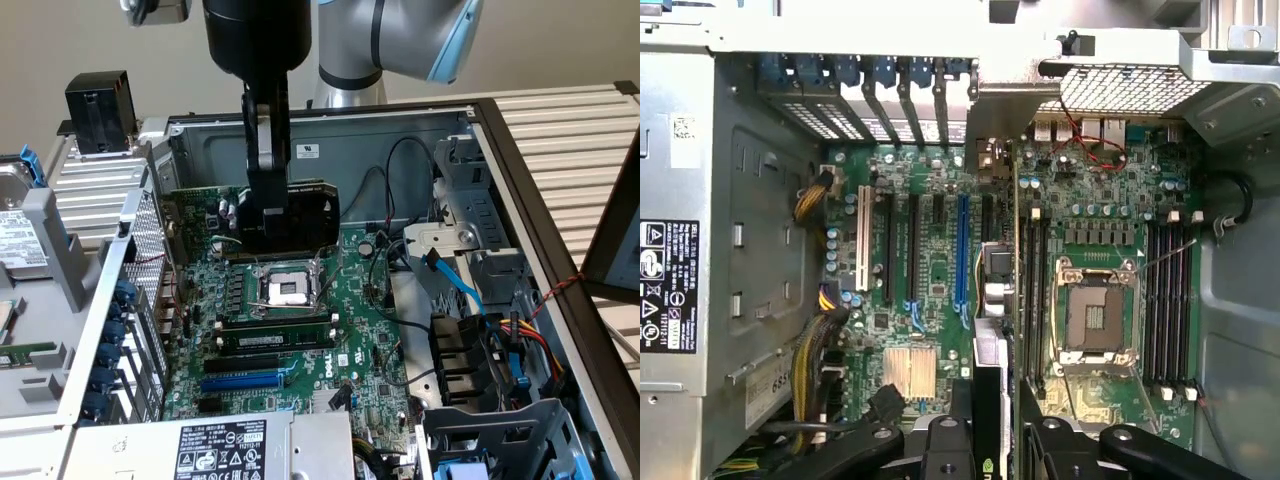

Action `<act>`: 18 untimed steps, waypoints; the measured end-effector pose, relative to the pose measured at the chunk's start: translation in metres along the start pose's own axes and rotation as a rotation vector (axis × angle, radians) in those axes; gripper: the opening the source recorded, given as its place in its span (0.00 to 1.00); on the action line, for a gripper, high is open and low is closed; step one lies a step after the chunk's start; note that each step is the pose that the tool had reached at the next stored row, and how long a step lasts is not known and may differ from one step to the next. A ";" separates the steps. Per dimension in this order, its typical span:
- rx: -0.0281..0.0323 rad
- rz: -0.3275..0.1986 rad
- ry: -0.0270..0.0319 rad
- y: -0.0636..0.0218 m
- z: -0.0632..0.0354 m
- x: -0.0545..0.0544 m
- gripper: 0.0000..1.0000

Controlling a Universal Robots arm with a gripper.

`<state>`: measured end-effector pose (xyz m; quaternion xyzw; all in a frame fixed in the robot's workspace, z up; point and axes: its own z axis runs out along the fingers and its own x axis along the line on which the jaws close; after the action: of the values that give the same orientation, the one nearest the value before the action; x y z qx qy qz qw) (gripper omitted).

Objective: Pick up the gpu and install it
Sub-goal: 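Insert the gpu into the slot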

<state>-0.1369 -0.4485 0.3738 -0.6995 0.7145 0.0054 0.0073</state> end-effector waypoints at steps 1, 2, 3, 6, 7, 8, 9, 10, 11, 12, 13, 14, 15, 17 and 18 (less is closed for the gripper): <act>0.0000 0.000 0.0000 0.0000 0.0000 0.000 0.27; 0.0000 0.000 0.0000 0.0001 0.0001 0.000 0.27; 0.0001 0.000 -0.0002 0.0000 0.0005 0.000 0.27; -0.0017 0.000 0.0011 0.0004 0.0039 0.000 0.27; -0.0044 -0.001 0.0013 0.0006 0.0049 0.000 0.27; -0.0068 -0.001 0.0012 0.0009 0.0059 0.000 0.27; -0.0090 -0.002 0.0015 0.0017 0.0066 0.000 0.27; -0.0108 -0.002 0.0017 0.0023 0.0072 0.000 0.27; -0.0128 -0.003 0.0019 0.0029 0.0080 0.000 0.27; -0.0150 -0.005 0.0033 0.0032 0.0086 0.000 0.27; -0.0167 -0.007 0.0084 0.0034 0.0090 0.000 0.27; -0.0167 -0.008 0.0177 0.0040 0.0093 0.000 0.27; -0.0164 -0.009 0.0294 0.0043 0.0096 0.000 0.27; -0.0159 -0.009 0.0432 0.0052 0.0113 -0.001 0.27; -0.0155 -0.009 0.0431 0.0059 0.0130 -0.001 0.27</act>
<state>-0.1428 -0.4471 0.3609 -0.7028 0.7112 -0.0042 -0.0135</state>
